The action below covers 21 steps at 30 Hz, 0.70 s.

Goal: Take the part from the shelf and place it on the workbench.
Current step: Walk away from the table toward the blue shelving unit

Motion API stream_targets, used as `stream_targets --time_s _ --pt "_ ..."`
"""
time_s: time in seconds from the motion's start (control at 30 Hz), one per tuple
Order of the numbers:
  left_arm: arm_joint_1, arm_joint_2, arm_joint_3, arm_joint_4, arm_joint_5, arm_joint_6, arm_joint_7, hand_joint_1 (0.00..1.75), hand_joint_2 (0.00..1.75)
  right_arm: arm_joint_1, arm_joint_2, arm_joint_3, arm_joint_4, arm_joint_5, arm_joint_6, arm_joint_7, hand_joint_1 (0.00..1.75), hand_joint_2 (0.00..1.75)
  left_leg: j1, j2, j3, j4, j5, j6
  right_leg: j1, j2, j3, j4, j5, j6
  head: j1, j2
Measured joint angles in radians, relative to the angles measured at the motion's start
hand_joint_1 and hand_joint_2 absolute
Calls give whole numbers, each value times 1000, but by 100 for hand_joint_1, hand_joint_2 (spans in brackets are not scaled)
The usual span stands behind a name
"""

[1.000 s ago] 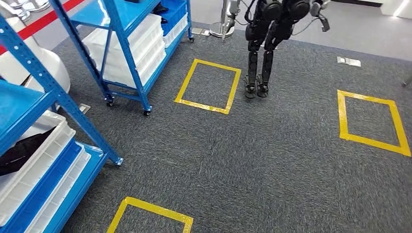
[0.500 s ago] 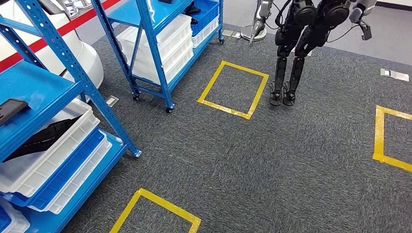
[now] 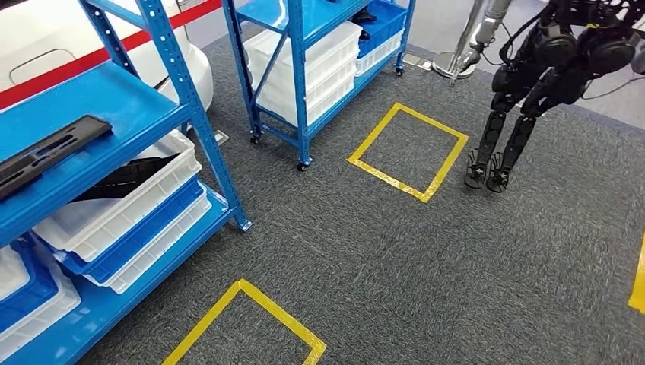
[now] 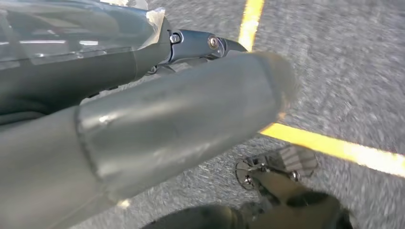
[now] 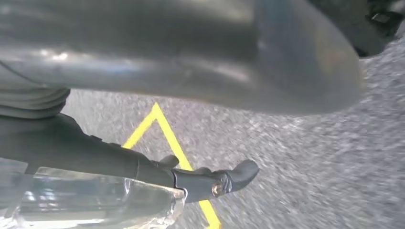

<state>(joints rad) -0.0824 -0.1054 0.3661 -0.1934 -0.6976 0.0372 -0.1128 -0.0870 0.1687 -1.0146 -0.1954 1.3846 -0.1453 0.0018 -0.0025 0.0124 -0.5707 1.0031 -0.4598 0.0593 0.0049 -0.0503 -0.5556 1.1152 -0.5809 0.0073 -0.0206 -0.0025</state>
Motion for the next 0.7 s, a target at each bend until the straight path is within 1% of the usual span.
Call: stream_targets --time_s 0.03,0.07,0.1,0.13,0.17,0.2,0.23,0.27,0.3,0.33,0.37,0.4,0.43,0.47,0.5,0.53,0.57,0.6,0.63,0.67,0.7 --pt "0 0 1 0 1 0 2 0 0 2 -1 0 0 1 2 -1 0 0 2 -14 -1 -1 2 2 -4 24 -31 64 -26 0 1 0" --pt "0 0 2 0 1 0 4 0 0 5 -2 1 0 2 3 -2 0 0 3 -28 -2 -1 3 3 -9 35 -61 125 -47 1 1 0" --pt "1 1 4 0 2 0 5 0 0 7 -4 2 0 4 4 -3 0 0 5 -43 -2 0 3 2 -13 39 -80 161 -54 7 1 0" --pt "4 1 7 0 4 0 7 0 0 9 -6 3 0 7 5 -5 0 0 7 -58 -2 1 3 0 -17 41 -84 163 -46 15 1 0" --pt "7 2 10 0 5 0 9 0 44 9 -8 5 0 9 7 -7 0 0 10 -72 -2 2 3 -3 -22 45 -69 125 -23 28 1 0" --pt "10 2 13 0 7 0 11 0 87 9 -10 7 0 10 9 -9 0 0 14 -85 -2 5 3 -9 -29 58 -42 60 9 41 1 0" --pt "13 3 15 0 8 0 12 0 131 8 -11 10 0 12 12 -11 0 0 15 -98 -3 9 1 -16 -34 76 -14 -5 36 50 2 0" --pt "14 4 17 0 9 0 14 0 175 8 -12 12 0 12 15 -13 0 0 15 -109 -5 13 -2 -24 -38 90 6 -57 56 52 3 0" --pt "15 6 18 0 10 -1 15 0 175 7 -12 14 0 13 18 -14 0 0 15 -118 -8 16 -3 -32 -38 100 16 -84 65 48 2 0" --pt "17 7 19 0 12 -2 16 0 175 6 -12 16 0 13 20 -16 0 0 14 -125 -11 16 -3 -38 -35 99 19 -90 67 40 2 0" --pt "20 9 21 0 14 -2 17 0 175 4 -12 17 0 13 22 -17 0 0 17 -131 -12 14 -2 -44 -34 90 21 -91 69 30 1 0" --pt "23 11 23 0 15 -4 19 0 175 3 -12 17 0 13 24 -18 0 0 19 -130 -14 15 -2 -48 -35 82 24 -92 72 22 0 0" --pt "26 13 25 1 17 -5 21 0 175 2 -11 18 0 13 27 -18 0 0 21 -116 -20 28 -10 -51 -36 73 26 -93 74 14 -1 0" --pt "28 14 28 1 17 -5 24 0 175 3 -10 19 0 13 30 -18 0 0 22 -93 -34 58 -29 -55 -36 63 26 -94 76 7 -4 0" --pt "28 15 30 1 18 -6 26 0 175 4 -9 19 0 14 34 -17 0 0 21 -65 -58 109 -59 -58 -34 52 26 -95 76 2 -6 0" --pt "27 16 32 1 19 -6 29 0 175 6 -9 20 0 16 36 -16 0 0 21 -42 -90 175 -94 -60 -30 40 26 -95 74 -3 -9 0" --pt "26 17 35 1 21 -6 31 0 175 8 -9 21 0 19 38 -14 0 0 21 -30 -122 240 -123 -62 -26 27 26 -95 73 -6 -10 0" --pt "26 18 38 1 23 -6 34 0 175 10 -9 23 0 22 39 -11 0 0 21 -24 -145 286 -137 -62 -22 13 26 -95 71 -9 -10 0" --pt "28 18 41 1 26 -6 37 0 175 10 -9 25 0 26 40 -8 0 0 21 -20 -151 297 -131 -60 -19 0 27 -95 69 -11 -10 0" --pt "30 18 44 1 29 -5 40 0 175 9 -8 28 0 31 41 -5 0 0 20 -16 -136 270 -108 -56 -16 -12 29 -95 67 -13 -10 0" --pt "32 19 47 1 32 -5 42 0 175 8 -7 31 0 34 42 -2 0 0 18 -5 -104 209 -75 -48 -14 -22 31 -95 66 -15 -10 0"
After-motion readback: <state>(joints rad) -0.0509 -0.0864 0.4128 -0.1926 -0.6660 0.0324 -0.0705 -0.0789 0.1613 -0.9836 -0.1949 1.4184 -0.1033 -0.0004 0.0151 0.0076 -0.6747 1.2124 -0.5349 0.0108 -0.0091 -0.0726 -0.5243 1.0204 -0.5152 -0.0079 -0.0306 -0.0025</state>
